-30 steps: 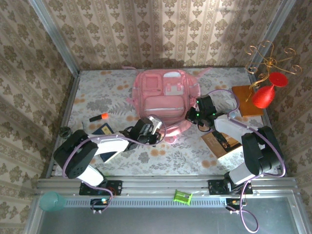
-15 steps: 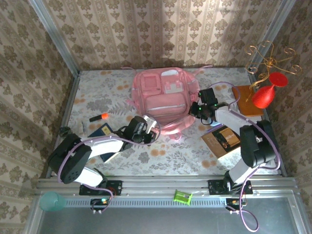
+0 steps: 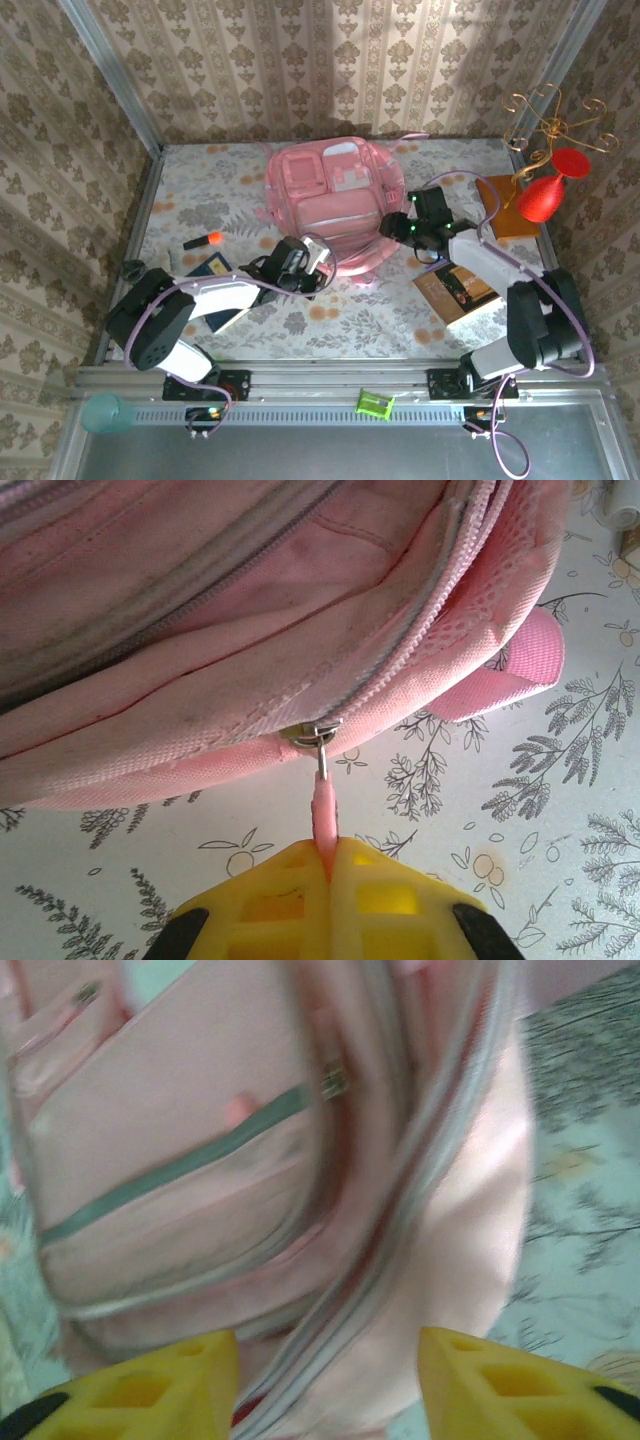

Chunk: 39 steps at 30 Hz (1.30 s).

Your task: Pack the student bag

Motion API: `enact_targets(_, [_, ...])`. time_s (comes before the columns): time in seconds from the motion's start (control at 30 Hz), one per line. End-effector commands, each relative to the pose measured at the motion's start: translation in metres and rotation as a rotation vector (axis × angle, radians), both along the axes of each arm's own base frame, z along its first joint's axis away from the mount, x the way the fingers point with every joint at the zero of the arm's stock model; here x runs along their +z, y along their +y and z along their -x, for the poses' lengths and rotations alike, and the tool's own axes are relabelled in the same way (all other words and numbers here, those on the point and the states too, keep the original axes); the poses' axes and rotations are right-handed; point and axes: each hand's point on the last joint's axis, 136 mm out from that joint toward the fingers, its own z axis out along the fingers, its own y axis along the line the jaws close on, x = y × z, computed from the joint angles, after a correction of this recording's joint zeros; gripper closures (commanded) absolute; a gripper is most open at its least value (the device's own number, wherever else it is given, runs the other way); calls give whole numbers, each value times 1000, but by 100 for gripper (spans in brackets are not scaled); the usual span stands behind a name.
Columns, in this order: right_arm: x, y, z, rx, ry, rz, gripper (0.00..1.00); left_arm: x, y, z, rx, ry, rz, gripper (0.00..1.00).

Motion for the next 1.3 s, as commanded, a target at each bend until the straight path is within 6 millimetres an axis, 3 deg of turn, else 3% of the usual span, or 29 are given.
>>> enact_targets(0.0, [0,21,13,5,4,-9,42,0,-10,7,-46,11,-3,100])
enact_targets(0.17, [-17,23,11,-71,10,85,31,3,-19,14,-77,-5,-9,100])
enact_targets(0.33, [-36,10,9,-138,10,222,30,7,-25,22,-92,-14,-8,100])
enact_targets(0.43, [-46,6,12,-152,9,267,38,8,-25,24,-92,-17,-5,100])
enact_targets(0.5, [-50,4,12,-157,7,280,50,7,-25,25,-93,-20,-10,100])
enact_targets(0.67, [-45,-4,8,-155,-26,323,98,-4,-15,22,-84,-34,-82,100])
enact_targets(1.0, [-18,-27,-3,-64,-96,359,100,-26,24,7,-15,-39,-227,100])
enact_targets(1.27, [-16,-31,-16,5,-83,329,100,-28,48,-7,51,-47,-287,100])
